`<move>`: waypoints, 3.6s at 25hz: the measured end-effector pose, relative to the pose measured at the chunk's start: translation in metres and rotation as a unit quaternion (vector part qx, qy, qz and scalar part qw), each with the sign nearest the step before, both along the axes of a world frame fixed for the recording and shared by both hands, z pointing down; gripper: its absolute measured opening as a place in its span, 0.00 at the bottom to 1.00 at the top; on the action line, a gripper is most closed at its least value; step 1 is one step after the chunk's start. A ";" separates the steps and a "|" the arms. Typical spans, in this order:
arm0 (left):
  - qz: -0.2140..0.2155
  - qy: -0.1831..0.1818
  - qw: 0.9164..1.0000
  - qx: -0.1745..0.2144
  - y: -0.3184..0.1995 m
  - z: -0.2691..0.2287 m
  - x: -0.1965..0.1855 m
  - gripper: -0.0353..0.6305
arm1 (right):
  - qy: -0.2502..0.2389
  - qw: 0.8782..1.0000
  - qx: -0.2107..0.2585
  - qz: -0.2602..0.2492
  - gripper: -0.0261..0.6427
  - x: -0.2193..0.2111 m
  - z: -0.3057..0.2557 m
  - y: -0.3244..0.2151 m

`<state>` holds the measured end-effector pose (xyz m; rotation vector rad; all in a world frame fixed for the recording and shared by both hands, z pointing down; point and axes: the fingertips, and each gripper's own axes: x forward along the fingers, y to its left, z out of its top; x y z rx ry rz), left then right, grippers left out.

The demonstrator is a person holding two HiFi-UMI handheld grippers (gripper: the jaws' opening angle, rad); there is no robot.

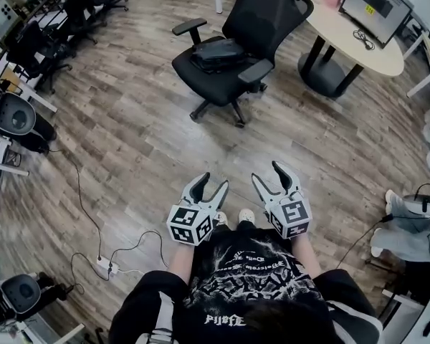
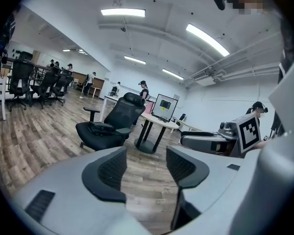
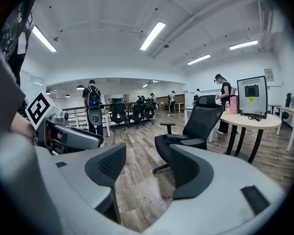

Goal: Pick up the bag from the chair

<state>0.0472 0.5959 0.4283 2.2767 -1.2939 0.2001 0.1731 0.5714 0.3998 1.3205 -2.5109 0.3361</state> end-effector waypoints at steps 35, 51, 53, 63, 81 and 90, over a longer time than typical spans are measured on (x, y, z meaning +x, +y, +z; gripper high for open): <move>-0.027 -0.012 0.999 0.017 -0.053 -0.003 -0.078 0.66 | 0.003 1.000 -0.012 0.017 0.63 -0.055 0.014 -0.034; -0.089 -0.015 0.996 -0.015 -0.198 0.016 -0.062 0.66 | 0.009 0.998 -0.029 -0.057 0.63 -0.040 0.037 -0.210; -0.098 -0.020 0.995 -0.009 -0.220 0.014 -0.056 0.66 | 0.003 0.998 -0.030 -0.061 0.62 -0.032 0.037 -0.235; -0.114 -0.021 0.992 -0.043 -0.296 0.032 -0.023 0.66 | -0.020 0.996 -0.038 -0.076 0.61 -0.002 0.045 -0.331; -0.072 -0.029 0.995 -0.069 -0.368 0.058 -0.008 0.66 | -0.014 0.996 -0.049 -0.070 0.61 -0.002 0.055 -0.391; -0.021 -0.027 0.997 -0.073 -0.465 0.060 -0.037 0.66 | -0.018 0.998 -0.060 -0.029 0.61 -0.033 0.058 -0.464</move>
